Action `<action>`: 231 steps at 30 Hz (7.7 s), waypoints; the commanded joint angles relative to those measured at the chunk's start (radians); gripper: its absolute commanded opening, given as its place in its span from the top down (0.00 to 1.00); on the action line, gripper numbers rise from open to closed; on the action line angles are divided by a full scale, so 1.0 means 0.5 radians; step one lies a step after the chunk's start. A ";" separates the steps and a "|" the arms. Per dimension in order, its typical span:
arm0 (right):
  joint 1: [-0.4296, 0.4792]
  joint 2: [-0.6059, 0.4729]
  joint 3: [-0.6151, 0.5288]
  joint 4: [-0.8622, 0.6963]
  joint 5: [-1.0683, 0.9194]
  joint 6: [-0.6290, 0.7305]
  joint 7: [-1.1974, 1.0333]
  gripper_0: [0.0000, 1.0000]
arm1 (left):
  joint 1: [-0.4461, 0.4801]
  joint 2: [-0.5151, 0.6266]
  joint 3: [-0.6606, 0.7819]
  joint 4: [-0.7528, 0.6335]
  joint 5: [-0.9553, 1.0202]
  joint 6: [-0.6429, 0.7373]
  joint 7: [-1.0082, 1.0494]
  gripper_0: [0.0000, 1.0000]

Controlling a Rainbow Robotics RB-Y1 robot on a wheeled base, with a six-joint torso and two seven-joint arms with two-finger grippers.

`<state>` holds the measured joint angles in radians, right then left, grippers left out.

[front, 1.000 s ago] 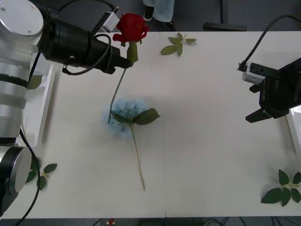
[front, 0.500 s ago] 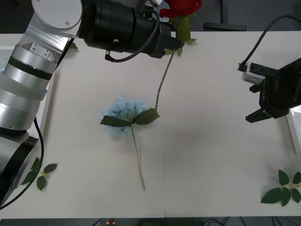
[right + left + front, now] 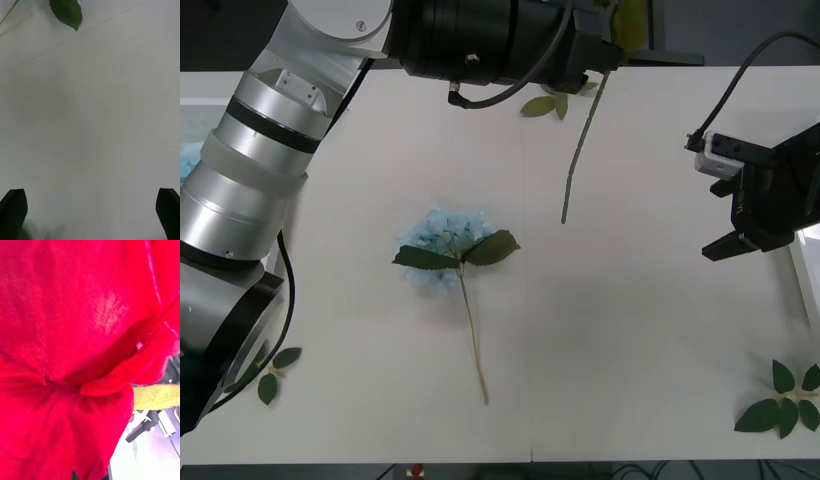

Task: Place the red flowers into the right box and the blue flowers into the left box. If a person shows an open palm, hand one flower to the person first, then continue sorting.

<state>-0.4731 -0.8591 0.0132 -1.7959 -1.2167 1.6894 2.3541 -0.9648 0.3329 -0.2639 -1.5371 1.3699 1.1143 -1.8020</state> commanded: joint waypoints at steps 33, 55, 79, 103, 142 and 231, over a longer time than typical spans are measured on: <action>0.142 -0.669 0.784 0.229 -2.267 -1.630 -0.253 0.00 | -0.108 -0.031 -0.126 -0.067 0.006 -0.121 0.057 1.00; 0.145 -0.334 0.882 0.211 -2.454 -1.977 -0.183 1.00 | -0.108 -0.031 -0.126 -0.067 0.012 -0.124 0.057 1.00; 0.145 -0.273 0.885 0.211 -2.632 -2.115 -0.192 1.00 | -0.108 -0.031 -0.123 -0.064 0.015 -0.124 0.054 1.00; 0.179 -0.607 0.848 0.416 -2.445 -1.866 -0.088 0.13 | -0.108 -0.031 -0.126 -0.064 0.018 -0.124 0.048 1.00; -0.011 -0.540 1.247 -0.243 -2.859 -2.664 -0.122 0.13 | -0.105 -0.031 -0.181 -0.055 0.037 -0.262 0.085 1.00; -0.444 -1.006 0.793 2.033 -0.693 -0.731 -0.480 1.00 | 0.199 0.080 0.172 -0.666 -0.939 1.611 1.429 0.00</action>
<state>-0.6807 -1.3924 0.4304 -0.8164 -1.6063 1.3465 2.1316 -0.9181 0.3261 -0.1296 -1.7752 0.9107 1.9203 -1.1745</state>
